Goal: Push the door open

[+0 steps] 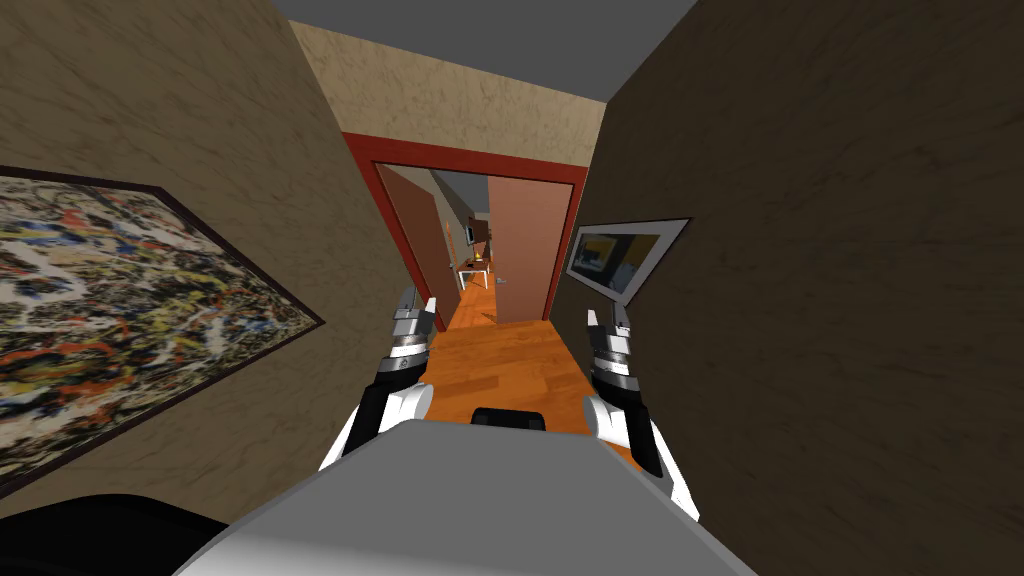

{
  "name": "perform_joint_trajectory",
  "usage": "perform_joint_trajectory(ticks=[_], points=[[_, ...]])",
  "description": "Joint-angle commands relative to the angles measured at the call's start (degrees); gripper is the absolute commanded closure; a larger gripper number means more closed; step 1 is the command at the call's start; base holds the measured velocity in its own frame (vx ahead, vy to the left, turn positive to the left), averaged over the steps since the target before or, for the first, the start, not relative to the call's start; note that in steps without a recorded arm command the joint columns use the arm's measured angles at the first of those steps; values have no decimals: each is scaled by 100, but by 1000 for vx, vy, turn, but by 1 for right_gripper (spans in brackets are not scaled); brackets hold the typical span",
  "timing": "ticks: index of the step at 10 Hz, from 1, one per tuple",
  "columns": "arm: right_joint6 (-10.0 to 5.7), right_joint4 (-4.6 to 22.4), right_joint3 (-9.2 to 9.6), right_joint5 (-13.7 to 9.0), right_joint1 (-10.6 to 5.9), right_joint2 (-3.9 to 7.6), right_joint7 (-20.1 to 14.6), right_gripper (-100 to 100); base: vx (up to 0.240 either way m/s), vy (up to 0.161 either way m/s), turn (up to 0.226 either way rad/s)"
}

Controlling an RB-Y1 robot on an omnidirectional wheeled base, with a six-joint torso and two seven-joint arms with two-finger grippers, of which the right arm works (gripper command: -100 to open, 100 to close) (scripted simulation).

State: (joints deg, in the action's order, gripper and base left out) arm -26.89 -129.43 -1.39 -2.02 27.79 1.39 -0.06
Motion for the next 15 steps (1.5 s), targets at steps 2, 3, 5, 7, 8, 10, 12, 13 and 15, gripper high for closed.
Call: perform_joint_trajectory(ticks=[2, 3, 5, 7, 8, 10, 12, 13, 15], points=[[-50, 239, -5, -6, -99, 46, -1, -100, 70, -6, 35], [-79, 380, -8, -10, -157, 69, -2, -100, 128, 45, 27], [-129, 616, -13, -16, -254, 107, -3, -100, 136, 65, 31], [-171, 819, -17, -22, -338, 134, -4, -100, 86, 36, 26], [-192, 920, -19, -25, -380, 148, -4, -100, 66, 20, 27], [-238, 1143, -24, -31, -472, 176, -5, -100, 78, 16, 32], [-291, 1396, -29, -37, -577, 204, -6, -100, 101, 35, 33], [-318, 1523, -32, -41, -629, 218, -7, -100, 104, 48, 32], [-374, 1793, -37, -48, -740, 245, -8, -100, 98, 35, 37]])
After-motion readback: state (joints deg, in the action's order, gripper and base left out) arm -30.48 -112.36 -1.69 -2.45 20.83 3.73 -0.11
